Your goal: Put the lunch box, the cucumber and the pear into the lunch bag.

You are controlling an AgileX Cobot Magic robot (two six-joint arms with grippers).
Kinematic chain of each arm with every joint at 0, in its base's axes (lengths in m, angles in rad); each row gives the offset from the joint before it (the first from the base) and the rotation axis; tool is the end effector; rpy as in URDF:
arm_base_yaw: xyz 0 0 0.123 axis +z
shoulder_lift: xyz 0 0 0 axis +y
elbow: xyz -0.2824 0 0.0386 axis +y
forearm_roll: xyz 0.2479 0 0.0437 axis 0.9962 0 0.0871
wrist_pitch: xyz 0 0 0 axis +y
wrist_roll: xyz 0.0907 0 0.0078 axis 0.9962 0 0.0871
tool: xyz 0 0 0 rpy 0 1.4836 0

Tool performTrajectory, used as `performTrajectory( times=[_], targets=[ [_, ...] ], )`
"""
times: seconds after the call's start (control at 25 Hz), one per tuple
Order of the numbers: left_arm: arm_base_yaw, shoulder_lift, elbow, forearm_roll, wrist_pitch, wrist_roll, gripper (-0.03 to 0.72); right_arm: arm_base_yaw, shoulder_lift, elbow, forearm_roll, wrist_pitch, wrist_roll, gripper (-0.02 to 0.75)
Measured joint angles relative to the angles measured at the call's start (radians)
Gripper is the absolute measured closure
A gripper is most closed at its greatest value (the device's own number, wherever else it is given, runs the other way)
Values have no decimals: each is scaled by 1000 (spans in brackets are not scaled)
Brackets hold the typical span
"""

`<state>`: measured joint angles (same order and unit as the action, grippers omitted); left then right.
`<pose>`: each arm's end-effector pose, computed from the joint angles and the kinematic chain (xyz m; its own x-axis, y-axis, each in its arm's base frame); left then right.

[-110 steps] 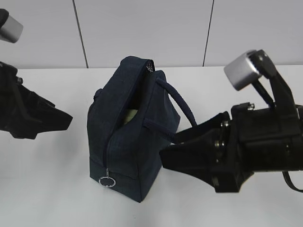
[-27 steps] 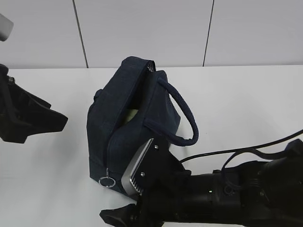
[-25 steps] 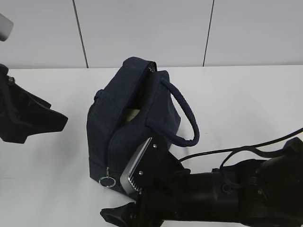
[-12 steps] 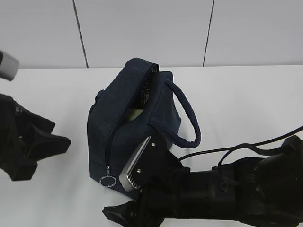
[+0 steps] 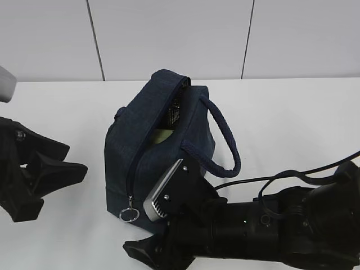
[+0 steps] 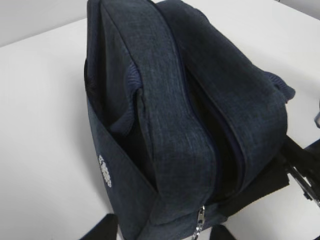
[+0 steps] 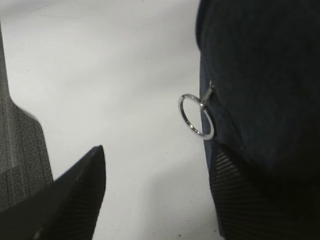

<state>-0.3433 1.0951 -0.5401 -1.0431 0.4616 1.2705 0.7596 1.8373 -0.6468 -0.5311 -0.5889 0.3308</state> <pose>0.1786 -0.1011 0.2432 -0.4329 0.4226 -0.7963 0.7308 0.6817 -0.0356 0.2124 0.2370 0.1233 -0.2923 -0.4407 -0.8487 -0.8741 0.4832 0.0501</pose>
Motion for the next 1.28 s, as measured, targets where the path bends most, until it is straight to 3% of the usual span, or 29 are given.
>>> performTrajectory(
  times=[0.48,1.28],
  targets=[
    [0,-41,0,-3,50,3,352,43,78,-113,53,121,27,222],
    [0,-41,0,-27,61,2,362,46,92,-172,152,172,32,221]
  ],
)
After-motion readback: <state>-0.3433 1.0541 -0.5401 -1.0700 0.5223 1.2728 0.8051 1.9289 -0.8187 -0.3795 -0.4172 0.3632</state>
